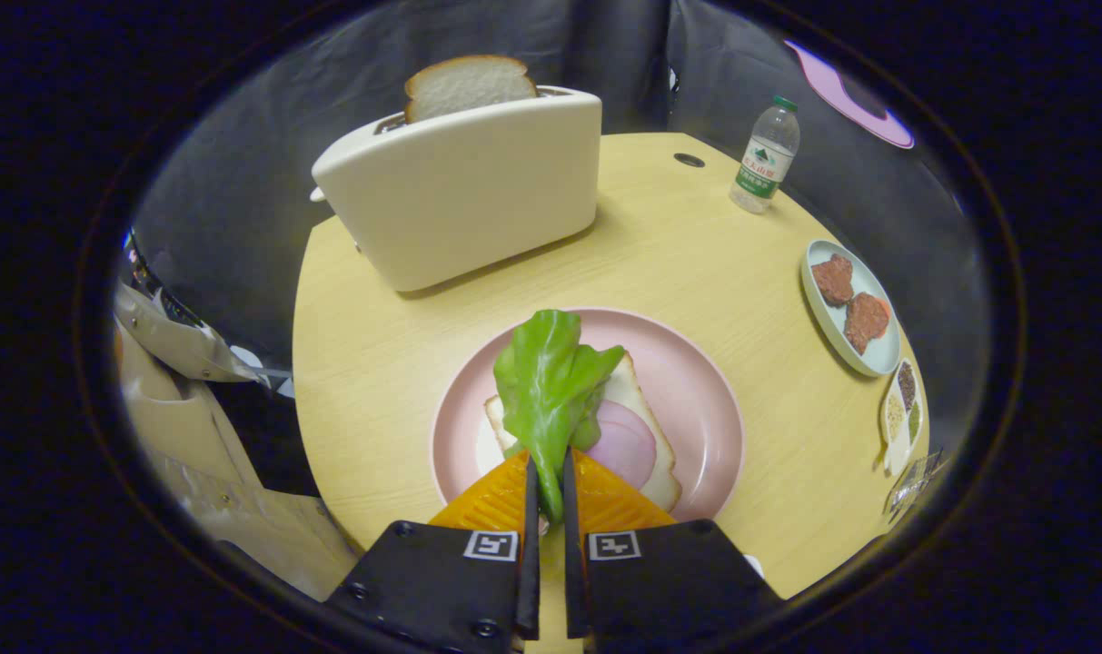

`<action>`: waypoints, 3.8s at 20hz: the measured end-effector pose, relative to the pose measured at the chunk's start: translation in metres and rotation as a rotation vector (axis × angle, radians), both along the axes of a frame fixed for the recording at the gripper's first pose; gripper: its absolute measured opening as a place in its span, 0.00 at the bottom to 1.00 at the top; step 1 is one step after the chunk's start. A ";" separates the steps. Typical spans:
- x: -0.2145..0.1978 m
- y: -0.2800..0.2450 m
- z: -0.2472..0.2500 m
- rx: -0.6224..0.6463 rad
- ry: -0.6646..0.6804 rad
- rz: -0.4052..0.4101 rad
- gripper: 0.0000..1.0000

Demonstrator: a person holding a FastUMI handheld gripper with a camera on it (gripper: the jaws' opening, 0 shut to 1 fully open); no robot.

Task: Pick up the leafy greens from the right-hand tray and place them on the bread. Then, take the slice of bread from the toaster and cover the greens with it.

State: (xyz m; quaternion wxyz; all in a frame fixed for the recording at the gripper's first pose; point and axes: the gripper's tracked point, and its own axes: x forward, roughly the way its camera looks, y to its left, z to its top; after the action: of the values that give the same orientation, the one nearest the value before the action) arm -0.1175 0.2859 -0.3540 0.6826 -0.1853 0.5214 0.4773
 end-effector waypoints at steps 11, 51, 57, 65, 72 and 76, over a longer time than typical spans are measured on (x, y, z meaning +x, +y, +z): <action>0.014 -0.002 0.006 0.001 -0.037 -0.063 0.70; 0.098 0.232 0.172 0.316 0.117 -0.501 0.97; 0.099 0.235 0.147 0.237 0.101 -0.518 0.97; 0.085 0.223 0.138 0.181 0.093 -0.490 0.66; 0.077 0.214 0.149 0.214 0.132 -0.496 0.15; 0.086 0.205 0.163 0.271 0.148 -0.529 0.09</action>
State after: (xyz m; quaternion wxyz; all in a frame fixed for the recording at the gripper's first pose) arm -0.0317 0.4905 -0.1905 0.7620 0.0848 0.5314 0.3603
